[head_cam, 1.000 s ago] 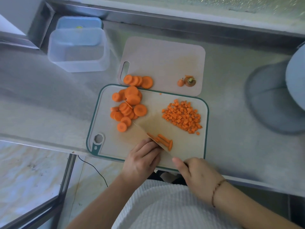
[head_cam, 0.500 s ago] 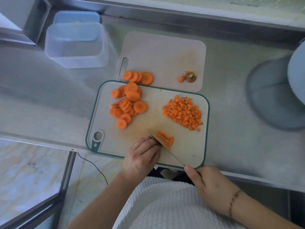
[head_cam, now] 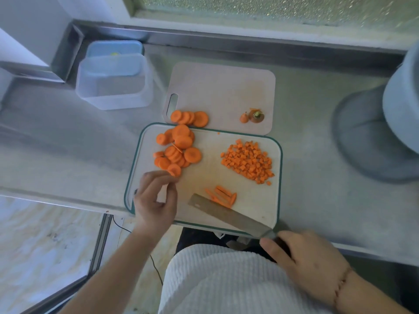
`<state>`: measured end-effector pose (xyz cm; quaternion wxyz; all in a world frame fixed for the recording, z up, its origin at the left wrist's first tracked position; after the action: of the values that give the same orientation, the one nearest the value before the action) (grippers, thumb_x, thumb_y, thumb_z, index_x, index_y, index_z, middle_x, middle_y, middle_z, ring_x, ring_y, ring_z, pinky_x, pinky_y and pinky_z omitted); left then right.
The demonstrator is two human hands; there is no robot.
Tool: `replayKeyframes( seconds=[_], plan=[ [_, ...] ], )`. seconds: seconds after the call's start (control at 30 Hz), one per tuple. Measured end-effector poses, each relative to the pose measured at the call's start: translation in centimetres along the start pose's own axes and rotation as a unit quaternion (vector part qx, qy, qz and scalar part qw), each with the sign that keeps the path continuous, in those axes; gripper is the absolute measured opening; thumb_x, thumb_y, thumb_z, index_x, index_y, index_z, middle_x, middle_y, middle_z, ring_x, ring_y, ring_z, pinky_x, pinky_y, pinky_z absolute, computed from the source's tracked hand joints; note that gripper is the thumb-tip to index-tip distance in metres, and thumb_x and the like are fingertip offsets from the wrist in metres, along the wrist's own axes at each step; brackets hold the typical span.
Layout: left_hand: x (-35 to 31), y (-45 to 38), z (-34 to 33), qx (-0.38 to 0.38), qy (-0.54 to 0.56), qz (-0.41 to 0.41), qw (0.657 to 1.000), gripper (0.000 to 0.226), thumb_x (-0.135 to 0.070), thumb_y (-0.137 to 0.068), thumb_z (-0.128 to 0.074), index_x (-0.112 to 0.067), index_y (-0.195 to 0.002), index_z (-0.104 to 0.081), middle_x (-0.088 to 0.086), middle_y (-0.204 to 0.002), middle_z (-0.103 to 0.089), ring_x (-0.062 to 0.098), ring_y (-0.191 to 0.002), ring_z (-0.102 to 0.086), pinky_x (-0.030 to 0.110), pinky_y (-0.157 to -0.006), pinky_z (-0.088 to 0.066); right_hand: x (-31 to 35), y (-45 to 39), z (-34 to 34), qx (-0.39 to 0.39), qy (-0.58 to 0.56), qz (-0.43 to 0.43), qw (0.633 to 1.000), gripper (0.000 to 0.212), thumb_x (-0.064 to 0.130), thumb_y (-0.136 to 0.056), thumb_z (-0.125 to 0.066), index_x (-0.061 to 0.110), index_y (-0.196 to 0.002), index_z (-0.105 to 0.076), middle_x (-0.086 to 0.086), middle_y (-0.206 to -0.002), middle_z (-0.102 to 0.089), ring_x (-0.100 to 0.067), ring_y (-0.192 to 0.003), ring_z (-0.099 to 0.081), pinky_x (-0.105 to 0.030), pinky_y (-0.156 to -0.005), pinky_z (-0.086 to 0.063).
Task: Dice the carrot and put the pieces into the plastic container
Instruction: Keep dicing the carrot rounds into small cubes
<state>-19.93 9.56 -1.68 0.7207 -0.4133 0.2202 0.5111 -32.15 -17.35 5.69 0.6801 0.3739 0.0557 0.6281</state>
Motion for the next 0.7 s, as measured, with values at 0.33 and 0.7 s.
replayKeyframes(
  seconds=[0.33,0.7],
  plan=[
    [-0.3,-4.2,-3.8,0.363,-0.067,-0.273,0.888,0.028,-0.028,-0.094,-0.063,-0.012,-0.115,-0.071,0.006,-0.113,-0.065,0.024,-0.089,-0.063,0.034,-0.071,-0.053,-5.8,2.0,-0.2,-0.036,0.175,-0.053,0.982,0.107,0.082,-0.040,0.043,0.033,-0.080,-0.043,0.009,-0.086,-0.066,-0.007,-0.085,-0.064,-0.024,-0.071,-0.049],
    [-3.1,-2.2,-8.1,0.335,-0.151,-0.247,0.896,0.028,-0.050,-0.079,-0.059,-0.024,-0.075,-0.068,-0.007,-0.083,-0.062,0.023,-0.084,-0.057,0.034,-0.075,-0.036,-9.0,4.3,-0.8,-0.090,0.075,-0.141,0.983,0.091,0.085,-0.059,0.022,0.030,-0.074,-0.049,0.008,-0.073,-0.061,-0.006,-0.067,-0.054,-0.020,-0.062,-0.042]
  ],
)
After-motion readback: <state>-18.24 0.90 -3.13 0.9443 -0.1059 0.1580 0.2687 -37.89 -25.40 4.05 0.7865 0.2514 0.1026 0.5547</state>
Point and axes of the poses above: each hand's wrist, its own y-axis away from the middle knuckle, its own z-axis out of the back of the hand, x = y × z, the point moved 1 cm from there along -y, towards the middle knuckle
